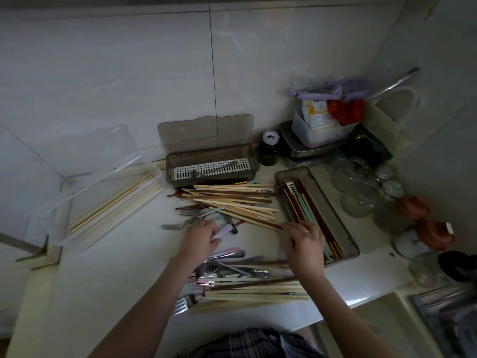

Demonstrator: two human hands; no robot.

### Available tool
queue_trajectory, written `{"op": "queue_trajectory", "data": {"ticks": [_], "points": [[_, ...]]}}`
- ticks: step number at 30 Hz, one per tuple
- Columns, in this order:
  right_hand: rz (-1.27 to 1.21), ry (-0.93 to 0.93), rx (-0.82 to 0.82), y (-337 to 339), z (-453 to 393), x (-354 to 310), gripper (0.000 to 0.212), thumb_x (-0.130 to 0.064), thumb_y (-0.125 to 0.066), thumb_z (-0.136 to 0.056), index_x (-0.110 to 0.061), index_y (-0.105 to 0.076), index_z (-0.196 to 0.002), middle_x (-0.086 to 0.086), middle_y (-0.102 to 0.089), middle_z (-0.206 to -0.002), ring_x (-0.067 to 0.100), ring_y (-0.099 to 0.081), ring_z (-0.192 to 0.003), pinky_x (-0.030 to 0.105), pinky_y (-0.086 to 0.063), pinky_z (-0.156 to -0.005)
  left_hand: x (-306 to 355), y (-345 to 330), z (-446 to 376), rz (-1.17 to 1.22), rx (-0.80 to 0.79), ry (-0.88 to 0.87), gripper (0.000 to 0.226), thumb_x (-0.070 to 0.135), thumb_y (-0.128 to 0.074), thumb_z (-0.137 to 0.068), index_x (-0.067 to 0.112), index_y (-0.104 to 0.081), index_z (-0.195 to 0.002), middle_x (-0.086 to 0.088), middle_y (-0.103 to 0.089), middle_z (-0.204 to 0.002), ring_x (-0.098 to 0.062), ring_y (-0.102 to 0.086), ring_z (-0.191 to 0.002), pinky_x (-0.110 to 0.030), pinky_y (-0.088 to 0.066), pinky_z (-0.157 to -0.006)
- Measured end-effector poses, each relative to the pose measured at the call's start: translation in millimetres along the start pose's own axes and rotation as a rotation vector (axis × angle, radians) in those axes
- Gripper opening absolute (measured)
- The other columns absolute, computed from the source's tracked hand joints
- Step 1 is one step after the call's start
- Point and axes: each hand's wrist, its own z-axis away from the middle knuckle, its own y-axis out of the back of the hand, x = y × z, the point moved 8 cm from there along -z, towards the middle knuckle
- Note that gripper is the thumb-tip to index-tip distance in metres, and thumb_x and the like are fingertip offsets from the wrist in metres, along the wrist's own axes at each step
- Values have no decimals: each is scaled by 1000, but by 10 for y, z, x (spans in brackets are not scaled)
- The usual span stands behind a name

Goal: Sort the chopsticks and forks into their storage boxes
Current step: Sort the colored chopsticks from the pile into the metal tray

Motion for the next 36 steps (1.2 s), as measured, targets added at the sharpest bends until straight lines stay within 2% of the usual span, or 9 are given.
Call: {"op": "queue_trajectory", "data": {"ticks": [3, 8, 12, 15, 18, 21, 25, 31, 36], "points": [[13, -3, -7, -27, 18, -11, 40, -10, -42, -78, -19, -72, -104, -4, -70, -107, 31, -53, -113, 50, -39, -92, -12, 10, 66, 48, 38, 4, 14, 20, -61, -87, 14, -57, -99, -1, -59, -92, -12, -48, -80, -24, -39, -68], [-24, -15, -22, -28, 27, 31, 38, -2, -48, -80, -19, -72, -105, -3, -70, -108, 31, -52, -116, 51, -37, -95, -65, 80, 78, 73, 88, 40, 23, 16, -52, -92, 13, -52, -115, -6, -64, -89, -13, -54, -69, -20, -37, -55], [-36, -27, -42, -23, 33, 35, 39, 4, -58, -80, -20, -71, -107, -2, -69, -109, 29, -50, -120, 49, -35, -98, -106, 198, 45, 28, 146, 24, 42, 5, -58, -86, 16, -53, -126, -6, -59, -113, -22, -57, -96, -32, -51, -75], [-33, -21, -54, -22, 35, 25, 37, 3, -59, -80, -20, -71, -107, -2, -69, -110, 30, -49, -120, 50, -35, -98, 8, 216, 24, -141, 167, -88, 50, -4, -65, -75, 14, -58, -121, -6, -58, -115, -26, -54, -106, -37, -49, -85], [-24, 1, -41, 3, 45, -7, 36, 5, -62, -77, -19, -72, -102, -1, -70, -107, 32, -52, -118, 52, -37, -94, 108, 111, 49, -209, 88, -120, 27, 20, -60, -87, 14, -59, -114, -3, -53, -122, -23, -48, -116, -37, -41, -96], [-27, 1, -39, 6, 48, -10, 35, 6, -63, -76, -19, -72, -100, -2, -70, -106, 33, -52, -118, 52, -38, -93, 65, -50, 53, -244, 1, -68, 30, 31, -44, -96, 16, -50, -121, -2, -46, -132, -19, -43, -119, -33, -36, -100], [-36, 3, -47, -20, 49, 21, 36, 6, -63, -76, -18, -73, -101, -1, -70, -106, 33, -52, -118, 51, -37, -94, 71, -128, 45, -296, -99, -41, 23, 26, -39, -98, 12, -48, -114, -6, -53, -119, -19, -48, -109, -29, -39, -94], [-28, -8, -77, -51, 45, 29, 34, 2, -61, -78, -20, -72, -102, -2, -69, -110, 32, -49, -121, 52, -36, -95, 75, -207, -2, -407, -266, -47, 26, 19, -40, -93, 5, -49, -113, -13, -55, -113, -26, -52, -103, -31, -40, -84], [-10, -2, -94, -64, 43, 30, 34, 0, -59, -80, -21, -71, -104, -2, -68, -113, 32, -47, -124, 52, -35, -98, 72, -159, -18, -235, -459, -61, 18, 24, -45, -92, 8, -48, -100, -8, -51, -88, -24, -53, -78, -31, -37, -63]]}}
